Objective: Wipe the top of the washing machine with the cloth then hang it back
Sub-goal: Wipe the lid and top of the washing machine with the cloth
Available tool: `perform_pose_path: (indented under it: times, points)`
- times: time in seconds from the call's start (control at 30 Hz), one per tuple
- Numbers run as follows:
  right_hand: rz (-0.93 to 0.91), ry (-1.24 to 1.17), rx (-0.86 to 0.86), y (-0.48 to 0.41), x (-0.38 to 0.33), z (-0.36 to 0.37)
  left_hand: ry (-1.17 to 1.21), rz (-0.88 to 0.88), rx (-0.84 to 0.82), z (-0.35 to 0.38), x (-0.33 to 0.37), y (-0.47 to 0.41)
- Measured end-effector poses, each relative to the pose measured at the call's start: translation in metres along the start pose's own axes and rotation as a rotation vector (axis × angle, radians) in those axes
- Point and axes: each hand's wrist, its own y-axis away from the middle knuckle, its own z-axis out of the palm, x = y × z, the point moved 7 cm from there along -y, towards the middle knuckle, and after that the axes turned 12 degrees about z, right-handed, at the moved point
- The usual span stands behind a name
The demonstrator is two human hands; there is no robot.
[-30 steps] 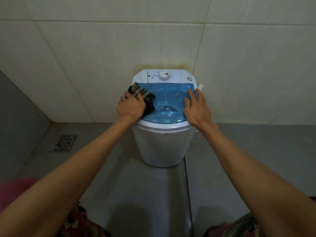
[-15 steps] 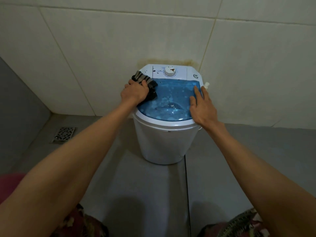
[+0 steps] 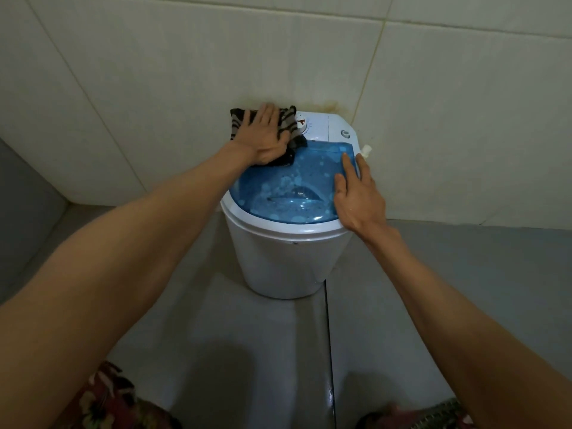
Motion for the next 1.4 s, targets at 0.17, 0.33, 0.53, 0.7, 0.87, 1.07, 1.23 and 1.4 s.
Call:
perform_pose_path:
  times: [0.17, 0.33, 0.53, 0.7, 0.87, 1.07, 1.23, 1.4]
  points:
    - [-0.015, 0.013, -0.005, 0.001, -0.001, -0.001, 0.004, 0.239, -0.015, 0.007, 0.027, 0.046]
    - [-0.017, 0.011, -0.006, 0.002, 0.000, -0.002, -0.112, 0.271, 0.125, -0.004, 0.041, 0.072]
    - [-0.022, 0.009, -0.008, 0.001, 0.001, -0.002, -0.004, -0.036, 0.084, 0.008, 0.023, 0.066]
    - [-0.018, -0.001, -0.009, -0.001, 0.001, -0.002, 0.036, -0.140, -0.007, 0.000, -0.010, 0.027]
    - [-0.007, -0.003, 0.012, -0.001, 0.000, 0.000, -0.026, -0.003, -0.026, -0.002, -0.019, 0.011]
    - [-0.016, 0.020, 0.005, 0.000, -0.002, 0.000, -0.012, 0.148, 0.003, 0.009, 0.042, 0.044]
    - [-0.035, 0.051, 0.006, 0.002, -0.001, -0.002, 0.015, 0.322, 0.066, 0.017, 0.085, 0.090]
    - [-0.024, 0.021, -0.033, 0.001, 0.001, -0.002, 0.033, 0.180, 0.084, 0.005, 0.016, 0.104]
